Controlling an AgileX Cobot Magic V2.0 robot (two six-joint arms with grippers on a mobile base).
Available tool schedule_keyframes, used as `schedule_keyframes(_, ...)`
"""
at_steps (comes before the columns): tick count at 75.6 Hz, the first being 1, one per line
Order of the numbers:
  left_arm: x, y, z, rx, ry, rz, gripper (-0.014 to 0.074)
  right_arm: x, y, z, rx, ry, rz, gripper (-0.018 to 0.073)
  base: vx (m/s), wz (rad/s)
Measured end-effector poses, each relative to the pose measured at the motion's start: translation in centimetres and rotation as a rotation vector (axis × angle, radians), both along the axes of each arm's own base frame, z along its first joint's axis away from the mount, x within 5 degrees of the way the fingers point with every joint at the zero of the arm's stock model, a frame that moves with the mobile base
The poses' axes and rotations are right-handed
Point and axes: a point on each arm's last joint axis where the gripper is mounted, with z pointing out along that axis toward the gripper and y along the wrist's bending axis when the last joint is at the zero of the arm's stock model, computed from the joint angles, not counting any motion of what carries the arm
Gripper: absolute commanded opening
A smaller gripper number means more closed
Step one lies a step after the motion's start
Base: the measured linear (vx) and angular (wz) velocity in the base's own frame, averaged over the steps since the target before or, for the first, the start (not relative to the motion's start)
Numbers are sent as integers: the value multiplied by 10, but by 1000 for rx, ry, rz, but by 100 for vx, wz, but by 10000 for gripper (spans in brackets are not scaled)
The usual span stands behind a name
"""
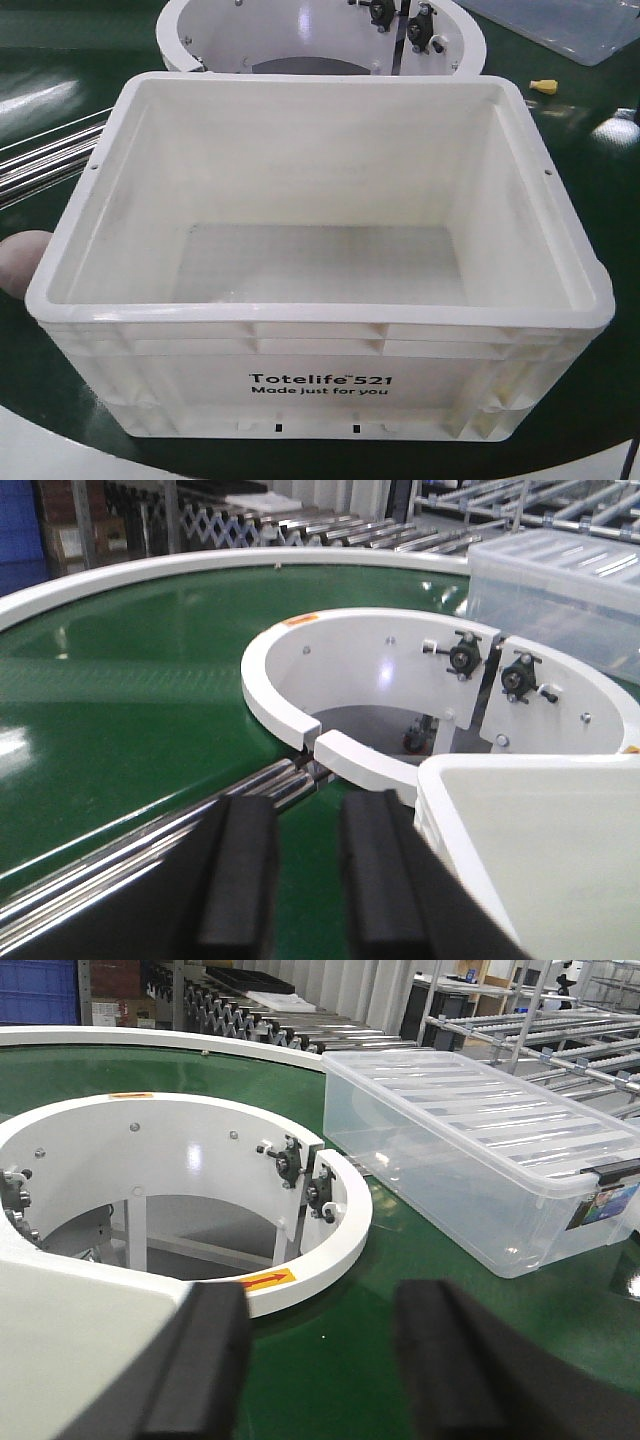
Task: Place moving items into box and shelve
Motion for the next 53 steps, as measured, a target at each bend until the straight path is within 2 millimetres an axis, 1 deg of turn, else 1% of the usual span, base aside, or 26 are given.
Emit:
schedule_keyframes(5,2,0,-2,-1,12,0,469,0,0,0,3,2,3,607,0,0)
schedule_keyframes(7,3,0,-2,-1,13,0,475,0,1,0,7,5,5,613,0,0)
schedule_keyframes(13,3,0,-2,-8,18,1,478,1,1,-2,18,15,10,606,0,0)
schedule_keyframes(20,1,-1,0,-66,60,1,478,2,1,-3,52,25,7,582,0,0)
schedule_keyframes(28,0,-2,12,-99,85,-1,478,2,2,4,125,25,5,571,0,0)
schedule_keyframes(34,2,0,28,-99,90,9,478,5,3,14,145,26,16,571,0,0)
schedule_keyframes(39,6,4,41,-89,104,36,478,11,4,19,159,63,30,571,0,0)
schedule_keyframes(44,13,10,48,-73,144,72,478,23,5,18,188,146,32,571,0,0)
schedule_keyframes(46,16,13,51,-70,153,88,478,27,4,15,173,186,23,571,0,0)
schedule_keyframes(50,24,17,51,-67,196,117,478,39,1,6,172,286,-9,571,0,0)
schedule_keyframes(53,30,21,50,-69,223,136,478,46,-3,0,131,350,-47,571,0,0)
